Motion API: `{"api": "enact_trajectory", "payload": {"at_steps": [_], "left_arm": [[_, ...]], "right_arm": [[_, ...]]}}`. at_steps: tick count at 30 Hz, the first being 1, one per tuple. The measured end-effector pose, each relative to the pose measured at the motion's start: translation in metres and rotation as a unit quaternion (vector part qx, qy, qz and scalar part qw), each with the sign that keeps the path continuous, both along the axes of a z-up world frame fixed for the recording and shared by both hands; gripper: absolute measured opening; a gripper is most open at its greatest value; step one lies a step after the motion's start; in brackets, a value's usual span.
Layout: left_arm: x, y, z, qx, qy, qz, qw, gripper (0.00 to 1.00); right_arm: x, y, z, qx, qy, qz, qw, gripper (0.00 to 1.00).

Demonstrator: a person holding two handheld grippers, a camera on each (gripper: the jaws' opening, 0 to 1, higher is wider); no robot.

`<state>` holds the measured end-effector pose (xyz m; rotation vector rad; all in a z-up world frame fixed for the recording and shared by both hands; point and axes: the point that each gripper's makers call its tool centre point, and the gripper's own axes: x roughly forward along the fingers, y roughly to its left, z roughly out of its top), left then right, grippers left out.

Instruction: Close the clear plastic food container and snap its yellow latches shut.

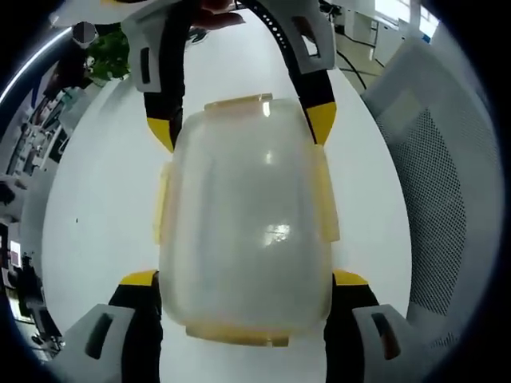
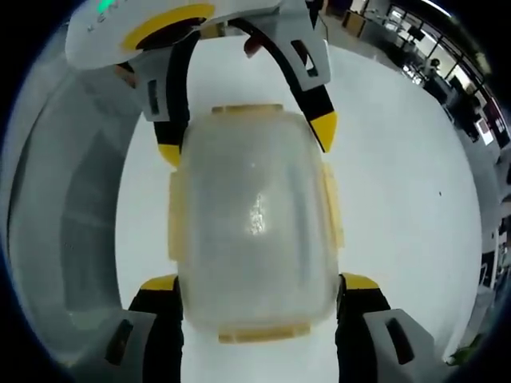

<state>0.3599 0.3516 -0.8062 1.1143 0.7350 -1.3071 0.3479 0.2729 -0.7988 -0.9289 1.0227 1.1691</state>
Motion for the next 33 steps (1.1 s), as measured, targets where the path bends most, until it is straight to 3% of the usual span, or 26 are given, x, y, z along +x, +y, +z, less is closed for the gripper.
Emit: {"api": "enact_trajectory", "payload": {"at_steps": [33], "left_arm": [[-0.008, 0.032, -0.001, 0.004, -0.002, 0.008, 1.0000, 0.85]], "right_arm": [[-0.007, 0.032, -0.001, 0.001, -0.005, -0.001, 1.0000, 0.79]]}}
